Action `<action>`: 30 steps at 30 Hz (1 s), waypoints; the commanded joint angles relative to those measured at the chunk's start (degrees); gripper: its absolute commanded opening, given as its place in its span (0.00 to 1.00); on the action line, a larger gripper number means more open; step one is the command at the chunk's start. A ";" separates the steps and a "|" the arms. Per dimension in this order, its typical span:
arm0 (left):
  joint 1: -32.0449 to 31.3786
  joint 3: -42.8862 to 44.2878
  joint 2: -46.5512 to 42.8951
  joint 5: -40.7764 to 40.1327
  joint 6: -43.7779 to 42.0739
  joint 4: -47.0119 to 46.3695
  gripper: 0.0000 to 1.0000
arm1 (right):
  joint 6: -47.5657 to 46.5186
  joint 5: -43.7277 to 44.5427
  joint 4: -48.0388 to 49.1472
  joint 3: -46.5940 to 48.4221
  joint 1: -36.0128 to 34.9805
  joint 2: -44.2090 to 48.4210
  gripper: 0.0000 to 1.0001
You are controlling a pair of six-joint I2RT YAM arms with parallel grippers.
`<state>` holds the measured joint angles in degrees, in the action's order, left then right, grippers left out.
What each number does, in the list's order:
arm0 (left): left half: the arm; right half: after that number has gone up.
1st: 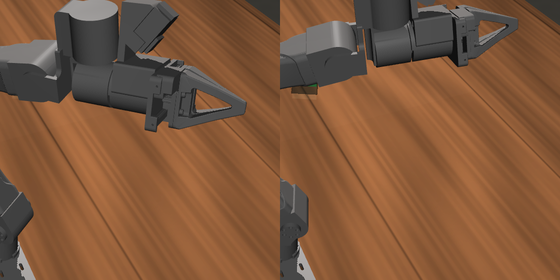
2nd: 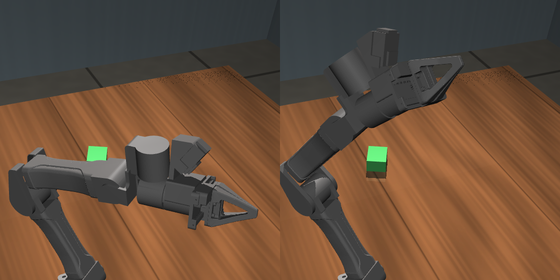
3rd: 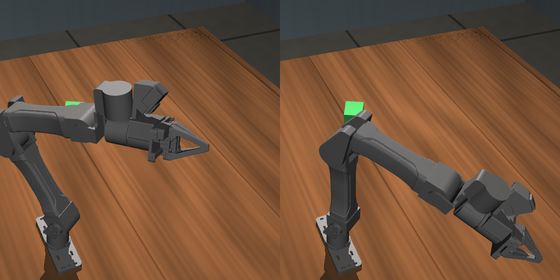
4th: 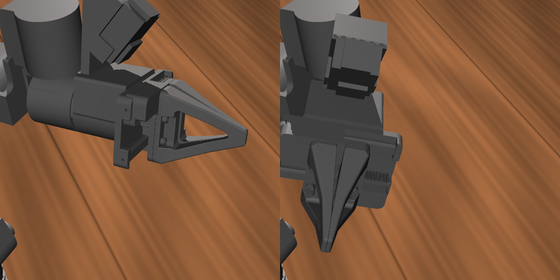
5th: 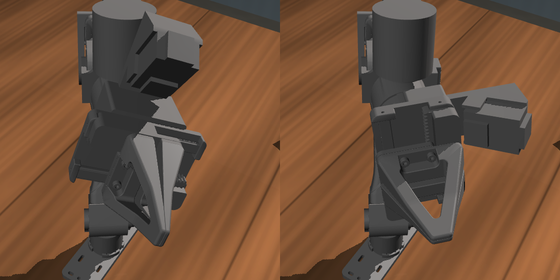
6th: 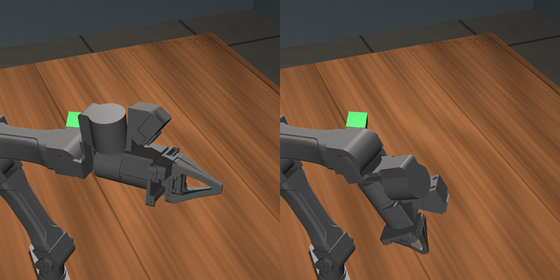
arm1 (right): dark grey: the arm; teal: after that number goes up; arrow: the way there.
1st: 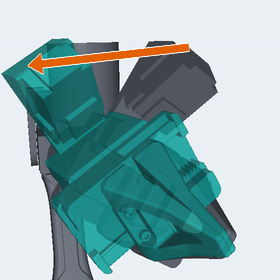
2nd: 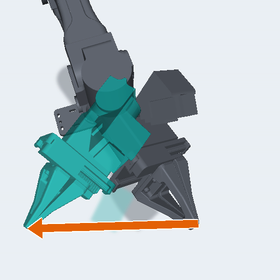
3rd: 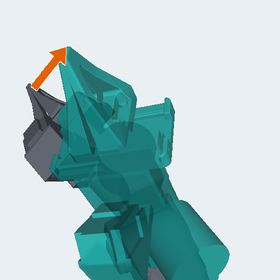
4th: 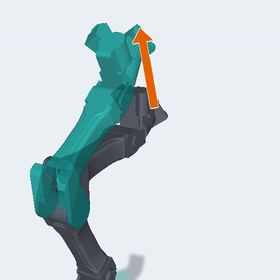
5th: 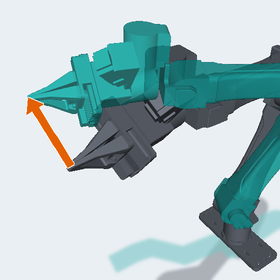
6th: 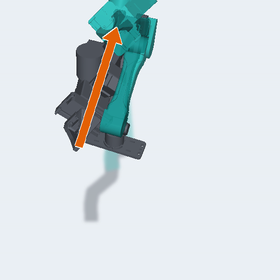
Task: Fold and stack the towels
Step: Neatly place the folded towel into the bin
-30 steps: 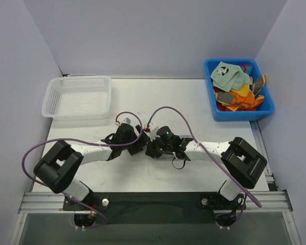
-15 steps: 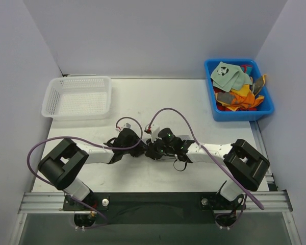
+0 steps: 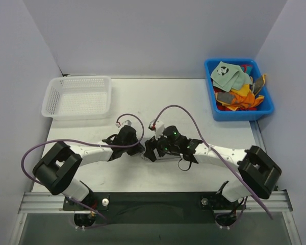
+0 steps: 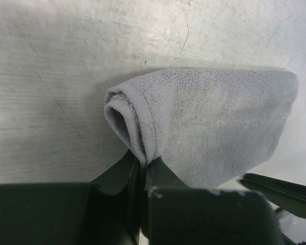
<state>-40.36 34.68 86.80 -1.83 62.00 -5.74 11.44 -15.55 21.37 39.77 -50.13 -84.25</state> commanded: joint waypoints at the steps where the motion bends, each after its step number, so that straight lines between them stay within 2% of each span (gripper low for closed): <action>1: 1.50 7.22 -3.39 -4.76 -10.39 10.11 0.00 | -3.61 5.51 -6.23 0.66 0.91 9.34 0.78; 4: 5.36 13.19 -4.27 -5.12 -16.63 16.09 0.00 | -5.46 10.25 -13.70 0.40 1.79 14.89 0.81; 7: 9.14 18.13 -4.10 -4.85 -22.08 21.19 0.00 | -5.90 12.29 -18.89 -0.83 2.32 19.89 0.92; 13: 18.90 33.68 0.37 -0.73 -31.49 27.62 0.00 | -6.69 14.06 -22.86 -2.41 2.93 25.09 0.94; 18: 28.20 49.66 9.07 8.04 -36.59 32.80 0.00 | -7.75 12.66 -22.95 -2.59 3.46 23.70 0.94; 22: 34.71 58.47 15.31 13.24 -42.20 34.82 0.02 | -8.45 11.34 -22.95 -2.06 3.99 20.27 0.94; 30: 44.65 75.87 23.75 10.00 -54.78 44.84 0.00 | -8.02 9.58 -23.30 1.01 5.13 14.56 0.94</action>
<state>1.61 103.79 109.51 8.21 14.55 34.89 3.99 -4.78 -1.34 37.58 -45.63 -68.20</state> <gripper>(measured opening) 0.094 0.938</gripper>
